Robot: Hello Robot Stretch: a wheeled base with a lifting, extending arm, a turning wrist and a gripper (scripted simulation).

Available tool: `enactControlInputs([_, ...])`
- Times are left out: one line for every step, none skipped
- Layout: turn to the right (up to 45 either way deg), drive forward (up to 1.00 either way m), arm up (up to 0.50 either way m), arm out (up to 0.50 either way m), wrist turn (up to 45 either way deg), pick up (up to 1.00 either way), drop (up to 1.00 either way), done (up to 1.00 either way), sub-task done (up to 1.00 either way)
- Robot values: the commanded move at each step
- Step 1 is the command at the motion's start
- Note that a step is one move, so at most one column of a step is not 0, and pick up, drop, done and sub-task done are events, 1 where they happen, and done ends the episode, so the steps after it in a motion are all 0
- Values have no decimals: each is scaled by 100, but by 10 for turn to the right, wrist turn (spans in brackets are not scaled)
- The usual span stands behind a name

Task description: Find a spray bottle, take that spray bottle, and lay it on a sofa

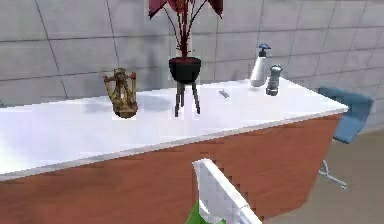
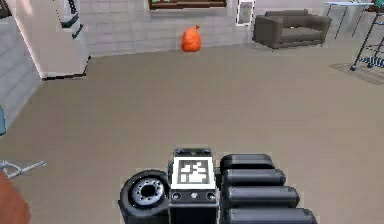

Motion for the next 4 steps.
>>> enactControlInputs([450, 0, 0, 0, 0, 0, 0, 0, 0])
enactControlInputs([120, 0, 0, 0, 0, 0, 0, 0, 0])
enactControlInputs([0, 15, 0, 0, 0, 0, 0, 0, 0])
enactControlInputs([390, 0, 0, 0, 0, 0, 0, 0, 0])
